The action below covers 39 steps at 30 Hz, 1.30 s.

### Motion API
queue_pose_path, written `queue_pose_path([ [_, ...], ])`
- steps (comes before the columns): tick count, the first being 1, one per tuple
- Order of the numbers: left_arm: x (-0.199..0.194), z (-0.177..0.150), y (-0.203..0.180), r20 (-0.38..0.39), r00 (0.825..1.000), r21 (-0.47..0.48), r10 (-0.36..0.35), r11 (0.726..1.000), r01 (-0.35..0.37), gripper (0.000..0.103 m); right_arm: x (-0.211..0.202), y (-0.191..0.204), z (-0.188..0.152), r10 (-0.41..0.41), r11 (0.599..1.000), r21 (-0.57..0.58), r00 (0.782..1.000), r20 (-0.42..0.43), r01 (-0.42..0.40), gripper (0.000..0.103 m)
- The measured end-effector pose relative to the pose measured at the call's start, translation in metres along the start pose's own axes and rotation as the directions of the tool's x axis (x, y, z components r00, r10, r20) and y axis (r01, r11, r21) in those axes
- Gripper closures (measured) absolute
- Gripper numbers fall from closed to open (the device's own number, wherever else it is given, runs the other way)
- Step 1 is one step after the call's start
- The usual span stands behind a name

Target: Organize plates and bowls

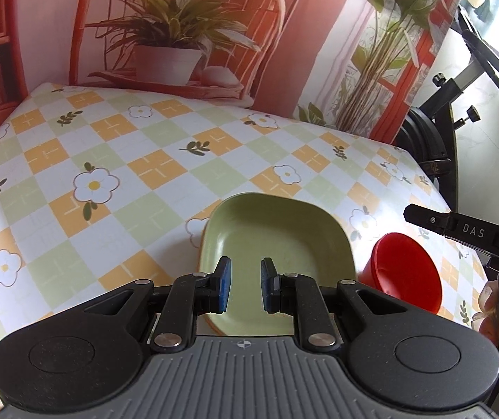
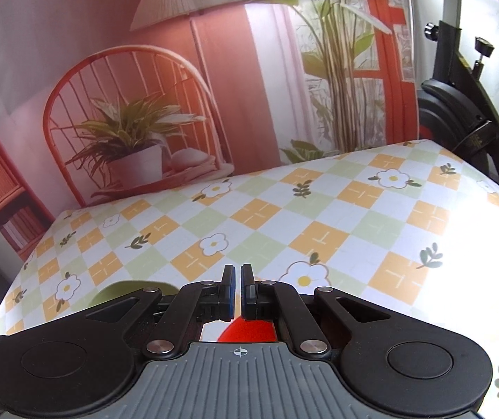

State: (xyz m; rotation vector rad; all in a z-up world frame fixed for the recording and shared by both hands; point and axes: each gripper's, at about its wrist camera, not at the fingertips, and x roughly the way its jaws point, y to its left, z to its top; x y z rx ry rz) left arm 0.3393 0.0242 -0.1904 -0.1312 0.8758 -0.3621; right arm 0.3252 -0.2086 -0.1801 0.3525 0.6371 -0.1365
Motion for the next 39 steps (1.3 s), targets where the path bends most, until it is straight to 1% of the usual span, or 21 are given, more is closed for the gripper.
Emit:
queue_pose_path([
  [3, 0.005, 0.001, -0.019, -0.003, 0.999, 0.024, -0.036, 0.999, 0.036, 0.083, -0.007, -0.02, -0.002, -0.031, 0.999, 0.016, 0.999, 0.024, 0.031, 0.1],
  [8, 0.021, 0.001, -0.054, -0.033, 0.996, 0.061, -0.085, 0.994, 0.087, 0.083, -0.016, -0.049, -0.01, -0.051, 0.998, 0.035, 0.998, 0.045, 0.05, 0.098],
  [11, 0.031, -0.003, -0.072, -0.052, 0.993, 0.08, -0.111, 0.99, 0.114, 0.083, -0.019, -0.064, -0.019, -0.055, 0.997, 0.051, 0.998, 0.038, 0.053, 0.096],
  [14, 0.039, -0.008, -0.086, -0.077, 0.988, 0.093, -0.137, 0.985, 0.143, 0.083, -0.019, -0.075, -0.029, -0.045, 0.997, 0.069, 0.999, 0.011, 0.044, 0.095],
  [16, 0.045, -0.01, -0.095, -0.092, 0.987, 0.104, -0.135, 0.984, 0.145, 0.083, -0.017, -0.081, -0.035, -0.037, 0.996, 0.08, 0.999, -0.003, 0.037, 0.091],
  [20, 0.053, -0.011, -0.102, -0.108, 0.986, 0.104, -0.13, 0.985, 0.141, 0.081, -0.016, -0.086, -0.041, -0.019, 0.995, 0.094, 1.0, -0.015, 0.02, 0.089],
  [22, 0.056, -0.011, -0.104, -0.117, 0.986, 0.101, -0.122, 0.986, 0.134, 0.07, -0.016, -0.087, -0.043, -0.003, 0.995, 0.099, 1.0, -0.021, 0.005, 0.087],
  [27, 0.062, -0.011, -0.11, -0.133, 0.984, 0.107, -0.121, 0.985, 0.136, 0.07, -0.013, -0.087, -0.049, 0.013, 0.994, 0.107, 0.998, -0.057, -0.007, 0.086],
  [30, 0.066, -0.012, -0.113, -0.143, 0.983, 0.114, -0.119, 0.984, 0.136, 0.07, -0.009, -0.091, -0.052, 0.018, 0.991, 0.131, 0.997, -0.076, -0.008, 0.086],
  [32, 0.068, -0.012, -0.112, -0.15, 0.981, 0.111, -0.12, 0.984, 0.137, 0.07, -0.007, -0.094, -0.054, 0.02, 0.989, 0.146, 0.996, -0.082, -0.008, 0.088],
  [34, 0.07, -0.012, -0.111, -0.157, 0.98, 0.101, -0.12, 0.985, 0.137, 0.07, -0.006, -0.097, -0.056, 0.028, 0.987, 0.161, 0.996, -0.085, -0.014, 0.092],
  [39, 0.077, -0.012, -0.11, -0.17, 0.979, 0.078, -0.109, 0.989, 0.124, 0.07, -0.004, -0.101, -0.058, 0.049, 0.983, 0.18, 0.995, -0.083, -0.033, 0.094],
])
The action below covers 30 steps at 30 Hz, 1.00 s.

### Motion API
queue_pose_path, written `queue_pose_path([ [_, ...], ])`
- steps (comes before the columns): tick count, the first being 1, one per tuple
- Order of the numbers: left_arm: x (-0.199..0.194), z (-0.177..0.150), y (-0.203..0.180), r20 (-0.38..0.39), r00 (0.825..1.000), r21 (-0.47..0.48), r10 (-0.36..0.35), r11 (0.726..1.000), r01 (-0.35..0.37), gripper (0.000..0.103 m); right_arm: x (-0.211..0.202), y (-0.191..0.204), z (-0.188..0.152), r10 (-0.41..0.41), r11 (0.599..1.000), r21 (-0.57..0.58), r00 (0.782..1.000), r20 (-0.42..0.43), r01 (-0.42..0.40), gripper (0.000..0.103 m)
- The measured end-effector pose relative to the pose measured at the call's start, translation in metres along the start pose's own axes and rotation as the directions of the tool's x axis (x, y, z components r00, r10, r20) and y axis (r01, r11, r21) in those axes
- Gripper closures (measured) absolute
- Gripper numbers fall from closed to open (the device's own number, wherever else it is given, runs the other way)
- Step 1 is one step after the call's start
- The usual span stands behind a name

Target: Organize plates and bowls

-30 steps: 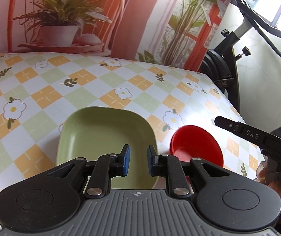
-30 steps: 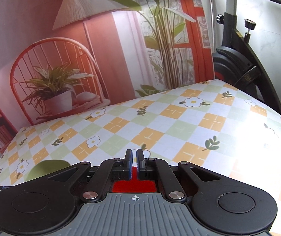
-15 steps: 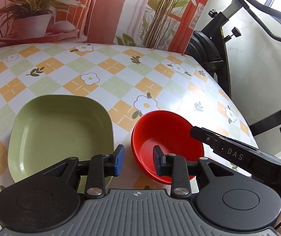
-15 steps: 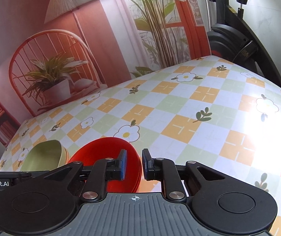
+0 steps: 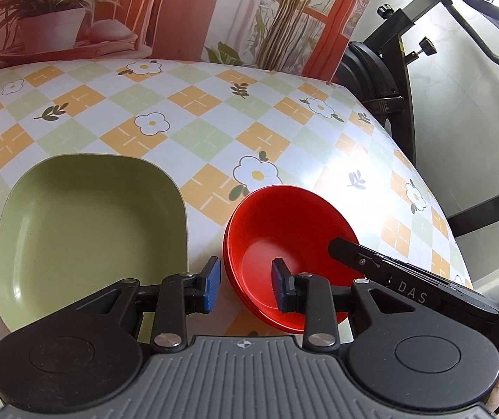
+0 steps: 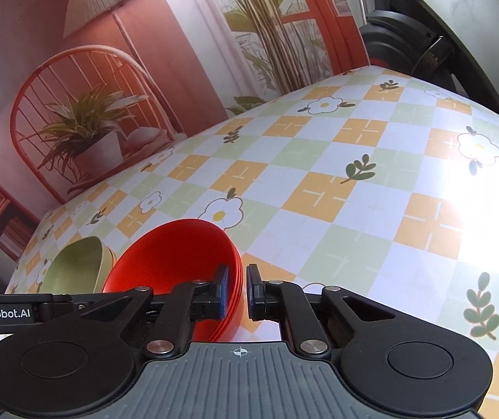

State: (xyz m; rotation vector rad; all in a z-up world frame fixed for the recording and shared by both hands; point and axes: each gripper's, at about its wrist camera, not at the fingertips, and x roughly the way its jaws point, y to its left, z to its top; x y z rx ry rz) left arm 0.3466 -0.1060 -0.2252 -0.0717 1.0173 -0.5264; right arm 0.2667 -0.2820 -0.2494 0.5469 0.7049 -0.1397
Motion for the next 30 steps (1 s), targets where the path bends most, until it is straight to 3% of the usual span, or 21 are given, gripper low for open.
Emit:
queue_pose_path([
  [9, 0.009, -0.001, -0.003, -0.011, 1.0, -0.008, -0.024, 1.0, 0.024, 0.071, 0.002, -0.008, -0.001, 0.006, 0.999, 0.032, 1.0, -0.003, -0.006, 0.095],
  [14, 0.007, -0.003, -0.006, 0.012, 1.0, 0.009, -0.02, 1.0, 0.02, 0.08, 0.003, -0.011, -0.003, 0.005, 0.998, 0.06, 1.0, -0.01, -0.005, 0.097],
  [30, -0.019, 0.004, -0.001, 0.074, 0.997, 0.028, -0.025, 0.999, 0.023, 0.08, -0.015, 0.015, 0.022, 0.027, 0.999, 0.044, 0.998, 0.05, -0.029, 0.097],
])
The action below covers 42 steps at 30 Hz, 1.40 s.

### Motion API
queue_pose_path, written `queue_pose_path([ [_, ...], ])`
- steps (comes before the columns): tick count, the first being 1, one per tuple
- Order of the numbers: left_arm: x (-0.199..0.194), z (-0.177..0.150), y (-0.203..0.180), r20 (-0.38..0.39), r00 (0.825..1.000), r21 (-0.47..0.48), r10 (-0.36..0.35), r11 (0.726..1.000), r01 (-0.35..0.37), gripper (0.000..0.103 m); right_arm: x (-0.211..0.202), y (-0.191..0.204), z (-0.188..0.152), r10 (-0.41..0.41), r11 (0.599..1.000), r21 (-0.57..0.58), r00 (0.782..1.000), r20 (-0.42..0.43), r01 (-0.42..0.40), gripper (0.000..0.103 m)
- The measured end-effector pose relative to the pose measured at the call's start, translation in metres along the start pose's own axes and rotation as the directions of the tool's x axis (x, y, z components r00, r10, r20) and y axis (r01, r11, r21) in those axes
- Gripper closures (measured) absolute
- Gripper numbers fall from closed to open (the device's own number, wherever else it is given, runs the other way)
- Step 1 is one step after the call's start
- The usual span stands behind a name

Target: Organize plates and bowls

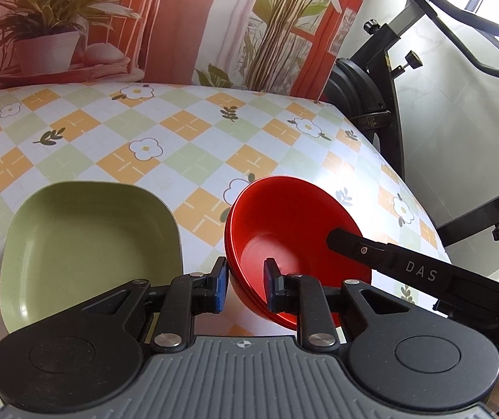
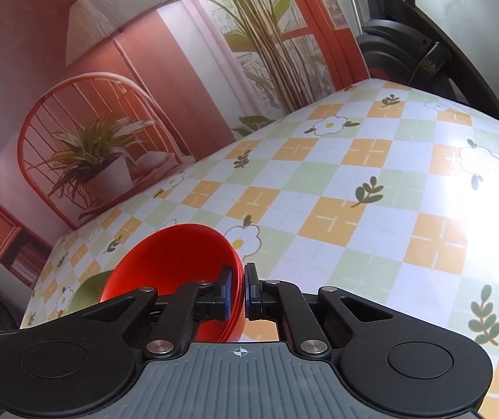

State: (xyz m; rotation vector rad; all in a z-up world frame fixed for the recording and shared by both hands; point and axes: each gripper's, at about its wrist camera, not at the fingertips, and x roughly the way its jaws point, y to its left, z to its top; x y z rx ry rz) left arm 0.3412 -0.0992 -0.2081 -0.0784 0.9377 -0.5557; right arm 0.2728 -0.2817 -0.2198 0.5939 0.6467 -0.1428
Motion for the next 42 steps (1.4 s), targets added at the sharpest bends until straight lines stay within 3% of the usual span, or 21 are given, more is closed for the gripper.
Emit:
queue_pose_path([
  [6, -0.029, 0.018, 0.015, 0.076, 0.997, -0.007, -0.002, 1.0, 0.003, 0.08, -0.004, 0.042, 0.03, 0.045, 0.996, -0.074, 0.998, 0.048, -0.041, 0.097],
  [12, -0.072, 0.042, 0.031, 0.179, 0.983, 0.028, 0.036, 0.999, -0.041, 0.08, -0.004, 0.093, 0.055, 0.117, 0.988, -0.108, 0.989, 0.089, -0.108, 0.097],
  [17, -0.097, 0.057, 0.054, 0.212, 0.976, 0.014, 0.05, 0.998, -0.054, 0.08, 0.005, 0.135, 0.062, 0.161, 0.979, -0.142, 0.982, 0.101, -0.146, 0.097],
  [25, -0.094, 0.042, 0.099, 0.144, 0.989, -0.064, 0.039, 0.997, -0.03, 0.08, 0.032, 0.166, 0.036, 0.141, 0.975, -0.178, 0.99, 0.026, -0.134, 0.096],
  [34, -0.063, 0.015, 0.127, 0.054, 0.998, -0.115, 0.024, 0.993, -0.017, 0.08, 0.056, 0.159, -0.011, 0.067, 0.98, -0.181, 0.994, -0.084, -0.082, 0.097],
  [42, -0.049, -0.005, 0.134, 0.01, 1.0, -0.12, 0.009, 0.993, -0.008, 0.08, 0.059, 0.151, -0.03, 0.031, 0.978, -0.203, 0.992, -0.12, -0.055, 0.097],
])
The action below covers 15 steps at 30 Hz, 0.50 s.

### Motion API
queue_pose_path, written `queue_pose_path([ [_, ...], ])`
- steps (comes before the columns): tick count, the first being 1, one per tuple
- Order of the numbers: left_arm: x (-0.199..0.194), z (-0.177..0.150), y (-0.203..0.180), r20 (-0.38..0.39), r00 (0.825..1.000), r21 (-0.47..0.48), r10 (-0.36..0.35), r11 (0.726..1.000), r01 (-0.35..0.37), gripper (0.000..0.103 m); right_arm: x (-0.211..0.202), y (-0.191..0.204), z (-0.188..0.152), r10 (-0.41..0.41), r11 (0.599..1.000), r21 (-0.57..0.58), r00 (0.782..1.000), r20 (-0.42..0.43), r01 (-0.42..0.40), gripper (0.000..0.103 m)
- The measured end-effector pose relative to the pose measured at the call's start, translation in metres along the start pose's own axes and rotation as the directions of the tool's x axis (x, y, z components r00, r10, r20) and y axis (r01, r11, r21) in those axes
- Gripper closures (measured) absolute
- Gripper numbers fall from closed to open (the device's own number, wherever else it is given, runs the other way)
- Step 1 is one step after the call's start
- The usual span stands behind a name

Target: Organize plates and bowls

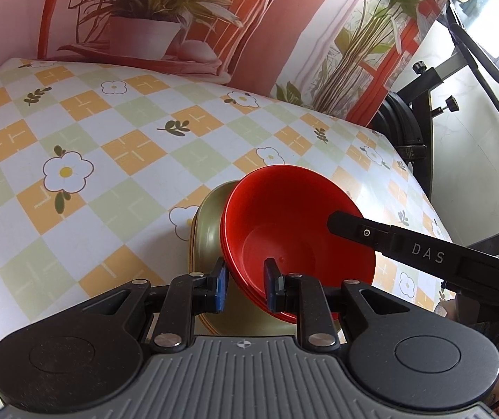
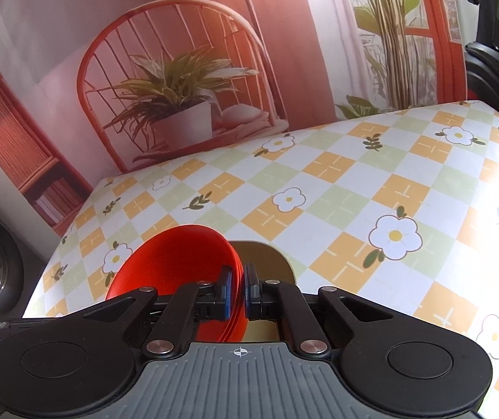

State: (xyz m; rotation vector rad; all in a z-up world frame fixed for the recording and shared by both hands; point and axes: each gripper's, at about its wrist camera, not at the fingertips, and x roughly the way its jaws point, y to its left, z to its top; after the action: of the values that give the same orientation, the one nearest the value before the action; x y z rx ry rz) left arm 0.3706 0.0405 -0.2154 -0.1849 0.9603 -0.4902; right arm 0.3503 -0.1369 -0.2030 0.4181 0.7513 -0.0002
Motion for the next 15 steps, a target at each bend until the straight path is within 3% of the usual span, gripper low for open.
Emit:
queue_pose_path([
  [15, 0.0, -0.008, 0.003, -0.006, 0.998, 0.039, 0.055, 0.998, -0.055, 0.08, 0.007, 0.003, -0.015, 0.017, 1.0, -0.007, 0.999, -0.044, -0.017, 0.096],
])
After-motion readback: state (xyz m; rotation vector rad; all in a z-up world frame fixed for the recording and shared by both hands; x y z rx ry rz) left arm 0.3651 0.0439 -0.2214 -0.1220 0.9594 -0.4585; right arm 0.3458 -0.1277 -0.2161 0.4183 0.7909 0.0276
